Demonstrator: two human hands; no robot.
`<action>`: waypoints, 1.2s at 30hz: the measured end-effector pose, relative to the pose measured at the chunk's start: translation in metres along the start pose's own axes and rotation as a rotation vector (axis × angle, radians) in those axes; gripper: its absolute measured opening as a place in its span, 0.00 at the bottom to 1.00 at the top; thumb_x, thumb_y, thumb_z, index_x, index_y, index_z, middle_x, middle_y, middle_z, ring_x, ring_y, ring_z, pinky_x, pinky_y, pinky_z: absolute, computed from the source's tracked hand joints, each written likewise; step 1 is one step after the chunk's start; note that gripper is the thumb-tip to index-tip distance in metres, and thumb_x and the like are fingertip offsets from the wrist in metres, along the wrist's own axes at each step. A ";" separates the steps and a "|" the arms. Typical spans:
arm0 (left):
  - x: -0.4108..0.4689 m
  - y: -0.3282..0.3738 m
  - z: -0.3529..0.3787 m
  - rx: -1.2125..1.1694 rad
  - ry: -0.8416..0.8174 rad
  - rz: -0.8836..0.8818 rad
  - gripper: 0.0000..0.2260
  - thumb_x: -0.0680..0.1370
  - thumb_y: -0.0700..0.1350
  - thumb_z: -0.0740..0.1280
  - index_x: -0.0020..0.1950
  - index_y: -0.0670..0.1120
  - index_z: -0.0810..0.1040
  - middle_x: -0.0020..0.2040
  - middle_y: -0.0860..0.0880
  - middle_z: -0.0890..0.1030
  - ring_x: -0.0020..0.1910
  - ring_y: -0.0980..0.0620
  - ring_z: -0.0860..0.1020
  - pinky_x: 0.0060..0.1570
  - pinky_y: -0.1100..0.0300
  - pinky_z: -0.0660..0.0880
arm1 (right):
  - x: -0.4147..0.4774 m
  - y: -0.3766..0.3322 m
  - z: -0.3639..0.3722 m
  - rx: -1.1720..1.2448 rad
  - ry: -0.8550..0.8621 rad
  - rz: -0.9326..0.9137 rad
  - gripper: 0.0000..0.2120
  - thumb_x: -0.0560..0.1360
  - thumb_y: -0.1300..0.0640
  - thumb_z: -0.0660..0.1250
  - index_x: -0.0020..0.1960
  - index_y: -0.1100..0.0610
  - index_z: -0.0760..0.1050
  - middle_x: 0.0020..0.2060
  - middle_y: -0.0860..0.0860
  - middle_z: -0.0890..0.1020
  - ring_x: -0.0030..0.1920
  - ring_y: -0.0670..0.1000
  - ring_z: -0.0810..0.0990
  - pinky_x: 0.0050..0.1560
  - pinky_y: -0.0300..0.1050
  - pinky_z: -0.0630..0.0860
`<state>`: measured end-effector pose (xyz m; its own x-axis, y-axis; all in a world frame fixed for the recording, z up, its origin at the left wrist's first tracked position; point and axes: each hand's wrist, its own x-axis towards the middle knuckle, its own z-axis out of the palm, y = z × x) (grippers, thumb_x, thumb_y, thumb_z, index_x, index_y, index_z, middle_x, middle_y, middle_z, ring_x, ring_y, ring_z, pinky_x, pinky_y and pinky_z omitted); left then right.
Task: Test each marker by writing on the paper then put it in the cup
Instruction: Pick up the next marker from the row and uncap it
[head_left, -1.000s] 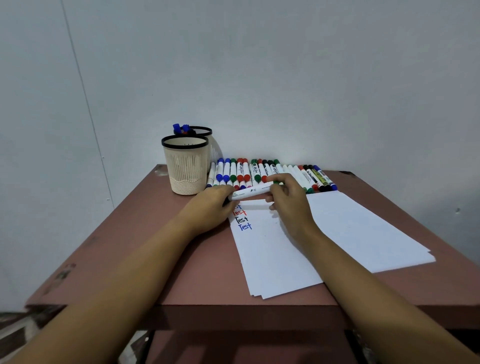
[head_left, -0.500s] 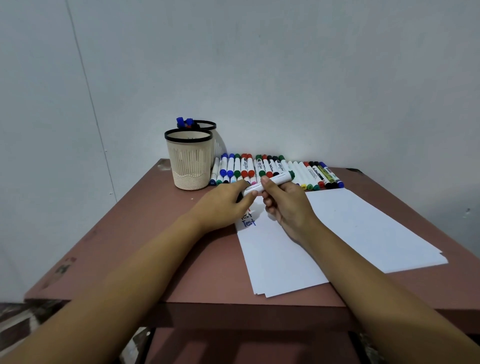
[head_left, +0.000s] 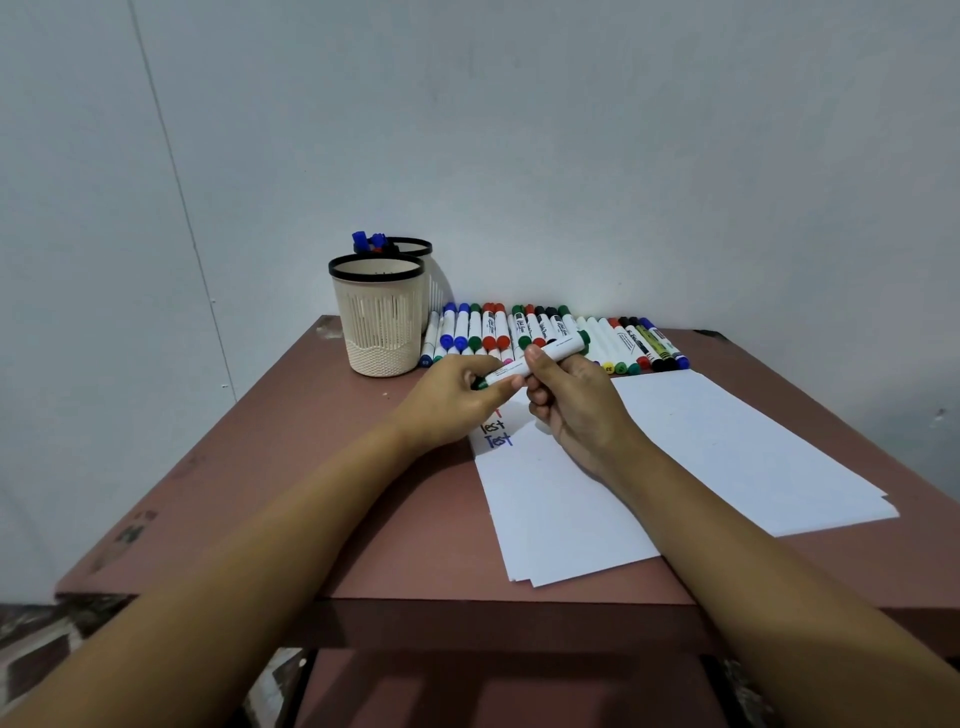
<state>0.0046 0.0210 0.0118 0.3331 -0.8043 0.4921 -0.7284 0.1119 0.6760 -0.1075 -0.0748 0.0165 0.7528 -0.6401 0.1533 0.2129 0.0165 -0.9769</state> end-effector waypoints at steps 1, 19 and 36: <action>0.000 0.001 0.000 -0.008 -0.002 -0.005 0.16 0.77 0.50 0.65 0.38 0.37 0.76 0.29 0.49 0.65 0.28 0.56 0.62 0.28 0.65 0.58 | 0.000 0.000 0.000 -0.003 -0.001 0.000 0.13 0.78 0.53 0.64 0.37 0.57 0.74 0.25 0.46 0.71 0.29 0.44 0.66 0.34 0.38 0.63; 0.004 -0.007 -0.008 0.087 0.247 -0.268 0.15 0.79 0.55 0.58 0.50 0.45 0.76 0.39 0.53 0.76 0.39 0.55 0.72 0.37 0.63 0.66 | -0.002 -0.010 -0.003 0.329 0.208 0.047 0.04 0.80 0.56 0.61 0.49 0.56 0.71 0.35 0.55 0.80 0.32 0.51 0.80 0.32 0.42 0.78; 0.007 -0.028 -0.016 0.017 0.180 -0.389 0.18 0.76 0.44 0.67 0.65 0.46 0.69 0.42 0.54 0.73 0.41 0.59 0.72 0.40 0.69 0.68 | -0.015 0.005 0.008 -0.243 0.034 -0.004 0.11 0.73 0.68 0.65 0.36 0.58 0.68 0.22 0.51 0.72 0.22 0.46 0.70 0.23 0.36 0.66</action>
<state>0.0373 0.0213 0.0053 0.6829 -0.6698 0.2916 -0.5375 -0.1904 0.8215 -0.1124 -0.0592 0.0105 0.7301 -0.6654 0.1557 0.0560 -0.1688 -0.9841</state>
